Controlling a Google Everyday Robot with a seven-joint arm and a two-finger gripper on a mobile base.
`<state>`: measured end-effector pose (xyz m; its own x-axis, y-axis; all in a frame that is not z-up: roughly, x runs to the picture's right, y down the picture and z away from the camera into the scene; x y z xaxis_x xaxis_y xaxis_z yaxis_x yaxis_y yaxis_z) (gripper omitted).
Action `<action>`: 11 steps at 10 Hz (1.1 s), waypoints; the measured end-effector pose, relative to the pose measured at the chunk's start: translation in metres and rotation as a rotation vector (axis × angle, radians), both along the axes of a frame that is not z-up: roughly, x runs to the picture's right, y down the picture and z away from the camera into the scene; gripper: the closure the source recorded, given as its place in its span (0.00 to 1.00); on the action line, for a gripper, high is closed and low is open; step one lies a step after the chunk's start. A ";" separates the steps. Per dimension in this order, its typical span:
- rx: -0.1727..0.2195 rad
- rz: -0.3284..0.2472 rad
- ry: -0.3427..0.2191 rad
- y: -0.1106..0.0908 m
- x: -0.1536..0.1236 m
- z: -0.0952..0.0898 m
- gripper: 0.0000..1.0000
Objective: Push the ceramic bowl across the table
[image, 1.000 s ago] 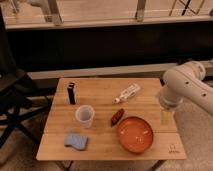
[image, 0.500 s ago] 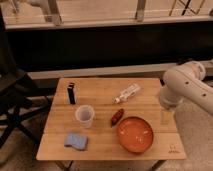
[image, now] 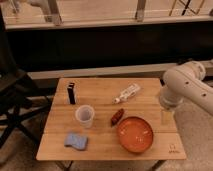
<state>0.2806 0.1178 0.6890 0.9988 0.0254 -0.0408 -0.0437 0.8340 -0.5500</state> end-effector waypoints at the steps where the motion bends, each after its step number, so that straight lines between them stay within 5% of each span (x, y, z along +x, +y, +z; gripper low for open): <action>1: -0.009 -0.004 -0.005 0.010 -0.002 0.007 0.20; 3: -0.026 -0.014 -0.021 0.030 -0.010 0.025 0.20; 11: -0.064 -0.023 -0.057 0.060 -0.019 0.042 0.20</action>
<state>0.2620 0.1775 0.7310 0.9999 0.0018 0.0149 0.0076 0.7973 -0.6035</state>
